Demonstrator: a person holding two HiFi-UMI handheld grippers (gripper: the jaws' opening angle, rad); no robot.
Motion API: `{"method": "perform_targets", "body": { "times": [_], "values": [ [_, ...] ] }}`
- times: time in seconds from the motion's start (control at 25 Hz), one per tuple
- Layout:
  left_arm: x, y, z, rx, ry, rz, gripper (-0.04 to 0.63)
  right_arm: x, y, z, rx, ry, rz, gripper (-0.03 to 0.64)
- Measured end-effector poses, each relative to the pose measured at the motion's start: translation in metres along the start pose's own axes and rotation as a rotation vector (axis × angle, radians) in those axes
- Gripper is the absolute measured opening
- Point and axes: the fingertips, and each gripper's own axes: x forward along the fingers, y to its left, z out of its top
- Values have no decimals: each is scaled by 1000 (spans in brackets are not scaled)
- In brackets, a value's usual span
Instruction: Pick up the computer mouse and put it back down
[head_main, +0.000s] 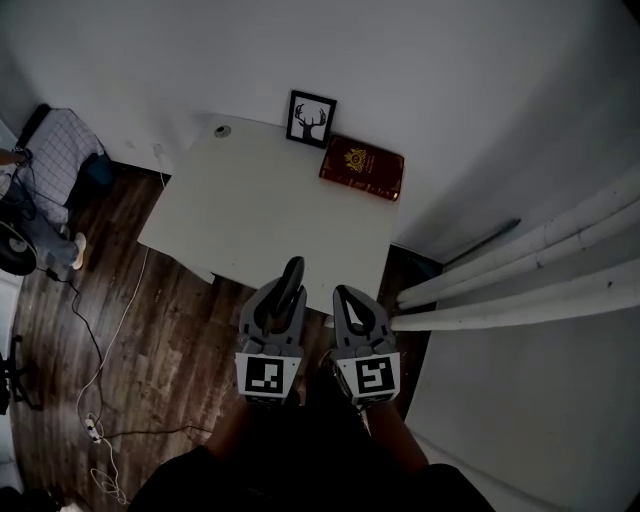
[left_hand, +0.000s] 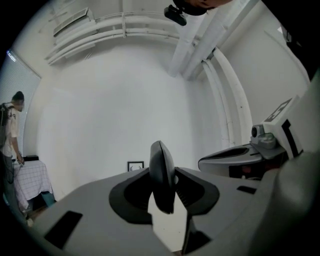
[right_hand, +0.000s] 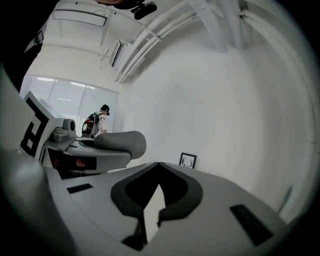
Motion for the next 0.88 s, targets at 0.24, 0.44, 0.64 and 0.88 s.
{"method": "perform_targets", "body": {
  "times": [0.24, 0.44, 0.64, 0.88],
  "values": [
    [-11, 2, -4, 8, -2, -14, 127, -2, 15, 0, -18, 4, 7, 20],
    [-13, 4, -7, 23, 3, -25, 127, 1, 15, 0, -61, 1, 10, 20],
    [-13, 4, -14, 22, 25, -24, 127, 5, 17, -2, -48, -2, 25, 20],
    [-2, 1, -13, 22, 34, -18, 127, 9, -1, -2, -77, -6, 29, 20]
  ]
}}
